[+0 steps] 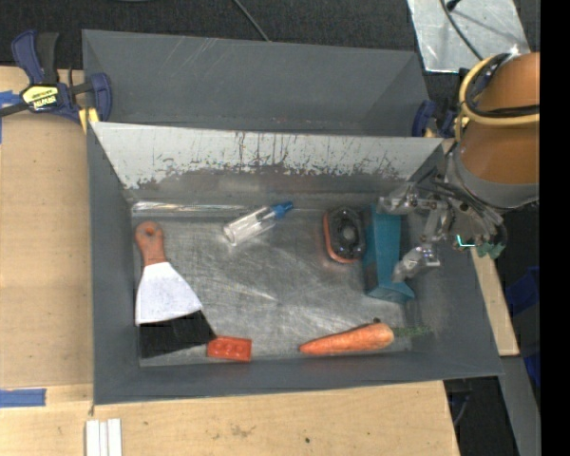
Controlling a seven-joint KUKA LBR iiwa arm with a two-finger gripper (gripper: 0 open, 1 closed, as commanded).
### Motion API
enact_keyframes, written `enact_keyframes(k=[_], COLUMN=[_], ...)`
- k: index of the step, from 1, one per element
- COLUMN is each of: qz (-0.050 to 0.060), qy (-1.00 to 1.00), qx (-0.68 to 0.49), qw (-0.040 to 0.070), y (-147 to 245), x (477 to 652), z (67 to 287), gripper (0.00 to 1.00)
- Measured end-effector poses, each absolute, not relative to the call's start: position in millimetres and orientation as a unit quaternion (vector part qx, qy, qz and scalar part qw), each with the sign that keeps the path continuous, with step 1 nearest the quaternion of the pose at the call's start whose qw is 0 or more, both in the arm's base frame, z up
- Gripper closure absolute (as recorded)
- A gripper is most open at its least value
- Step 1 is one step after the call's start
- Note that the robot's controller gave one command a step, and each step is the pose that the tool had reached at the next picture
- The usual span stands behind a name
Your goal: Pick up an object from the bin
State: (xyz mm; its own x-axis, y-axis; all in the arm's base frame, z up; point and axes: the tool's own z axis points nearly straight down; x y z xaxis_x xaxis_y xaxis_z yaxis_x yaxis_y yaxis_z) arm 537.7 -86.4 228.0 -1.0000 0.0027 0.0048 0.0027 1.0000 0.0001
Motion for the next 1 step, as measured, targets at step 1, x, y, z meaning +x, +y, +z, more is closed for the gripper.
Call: enact_keyframes(k=[1], qz=[0.000], qy=[-1.000], qx=[0.000], qw=[-0.002], y=[-85.9], x=[539.4], z=[232.6], gripper=[0.00])
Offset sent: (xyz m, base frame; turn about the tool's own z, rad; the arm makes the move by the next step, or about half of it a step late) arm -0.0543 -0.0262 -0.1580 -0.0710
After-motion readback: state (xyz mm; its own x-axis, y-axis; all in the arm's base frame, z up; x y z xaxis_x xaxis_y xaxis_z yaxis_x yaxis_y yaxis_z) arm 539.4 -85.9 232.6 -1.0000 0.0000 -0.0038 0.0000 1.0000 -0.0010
